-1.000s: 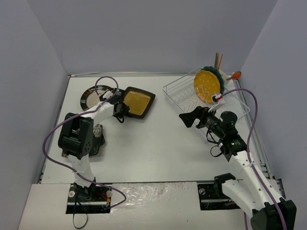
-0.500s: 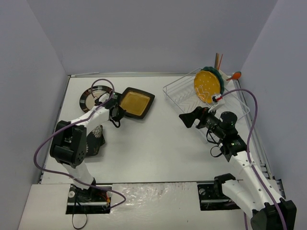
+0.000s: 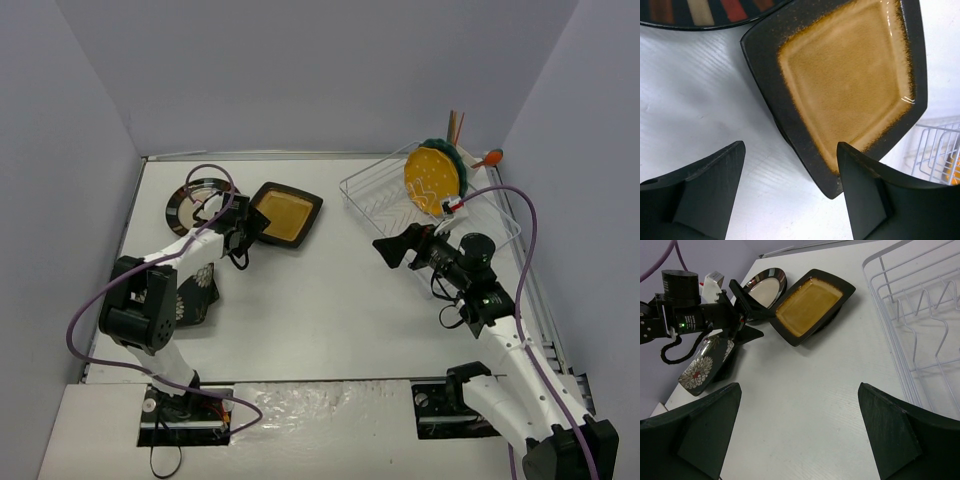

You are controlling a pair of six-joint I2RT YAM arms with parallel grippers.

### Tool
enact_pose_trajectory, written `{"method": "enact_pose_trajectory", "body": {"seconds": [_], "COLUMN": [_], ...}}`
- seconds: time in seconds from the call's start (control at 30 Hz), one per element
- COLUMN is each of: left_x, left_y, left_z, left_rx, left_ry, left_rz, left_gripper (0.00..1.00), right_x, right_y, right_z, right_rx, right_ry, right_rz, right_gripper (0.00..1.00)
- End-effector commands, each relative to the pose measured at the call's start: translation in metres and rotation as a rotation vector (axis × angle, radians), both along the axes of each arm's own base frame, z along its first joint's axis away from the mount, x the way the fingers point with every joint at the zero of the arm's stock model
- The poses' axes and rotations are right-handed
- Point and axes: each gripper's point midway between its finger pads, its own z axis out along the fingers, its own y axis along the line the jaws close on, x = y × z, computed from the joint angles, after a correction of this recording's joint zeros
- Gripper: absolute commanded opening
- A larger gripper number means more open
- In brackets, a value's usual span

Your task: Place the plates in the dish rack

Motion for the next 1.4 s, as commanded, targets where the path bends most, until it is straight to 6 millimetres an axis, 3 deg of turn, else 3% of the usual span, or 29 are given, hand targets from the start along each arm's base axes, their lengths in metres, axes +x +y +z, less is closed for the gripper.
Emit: {"method": "enact_pose_trajectory", "body": {"seconds": [0.0,0.3,0.5,0.73,1.03,1.37], "left_x": [0.032,0.048,0.066,0.077,0.083,0.083], "left_y": [-0.002,0.018,0.018,0.017,0.018,0.024], "left_z": [0.041,0.025,0.028,0.015,0.000,-0.008], "left_rx": [-0.048,-0.038,-0.058,-0.069,-0.061,-0.044], "left_ry": [-0.136,-0.138,-0.203,-0.195,-0.177,-0.170], "left_rz": [0.012,0.010,-0.037,-0.073,-0.097,-0.106], "left_gripper": [0.71,0.71,0.71,0.69,0.61,0.44], "right_x": [-0.004,-0.004,-0.002,-0.001,-0.001,0.001], "right_y": [0.005,0.006,0.008,0.008,0.008,0.008], "right_z": [0.022,0.018,0.017,0.016,0.014,0.014], "right_rx": [0.022,0.017,0.016,0.015,0.014,0.010], "right_ry": [-0.078,-0.073,-0.071,-0.068,-0.064,-0.064], "right_rz": [0.032,0.041,0.047,0.047,0.045,0.045], "right_gripper": [1.00,1.00,1.00,1.00,1.00,1.00]}}
